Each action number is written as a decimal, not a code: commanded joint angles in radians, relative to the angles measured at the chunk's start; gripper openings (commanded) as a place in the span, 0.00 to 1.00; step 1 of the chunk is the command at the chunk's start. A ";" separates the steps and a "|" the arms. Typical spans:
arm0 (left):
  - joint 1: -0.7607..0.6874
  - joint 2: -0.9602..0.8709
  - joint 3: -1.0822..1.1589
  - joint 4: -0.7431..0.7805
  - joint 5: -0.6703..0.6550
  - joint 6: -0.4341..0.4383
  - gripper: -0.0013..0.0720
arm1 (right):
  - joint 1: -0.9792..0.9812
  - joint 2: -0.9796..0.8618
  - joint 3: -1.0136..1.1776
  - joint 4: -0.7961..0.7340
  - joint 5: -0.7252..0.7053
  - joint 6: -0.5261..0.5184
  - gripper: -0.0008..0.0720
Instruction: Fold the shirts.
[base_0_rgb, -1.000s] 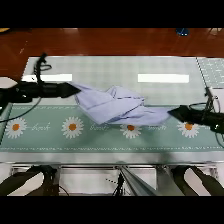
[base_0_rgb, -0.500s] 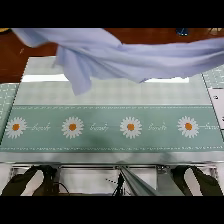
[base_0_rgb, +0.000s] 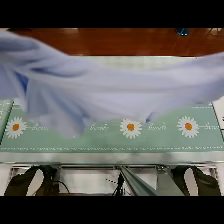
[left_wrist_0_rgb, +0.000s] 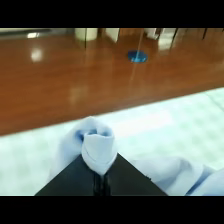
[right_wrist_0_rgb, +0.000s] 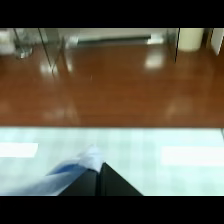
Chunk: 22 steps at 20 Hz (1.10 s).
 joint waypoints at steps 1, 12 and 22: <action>0.001 0.010 -0.007 0.041 -0.150 -0.051 0.05 | -0.001 -0.012 0.006 -0.054 0.253 0.026 0.04; -0.146 -0.033 -0.712 -0.111 0.087 0.018 0.05 | 0.071 -0.506 0.006 0.071 0.332 0.046 0.04; -0.383 -0.319 -0.854 -0.111 0.394 0.090 0.05 | 0.290 -0.932 0.006 -0.150 -0.258 0.197 0.04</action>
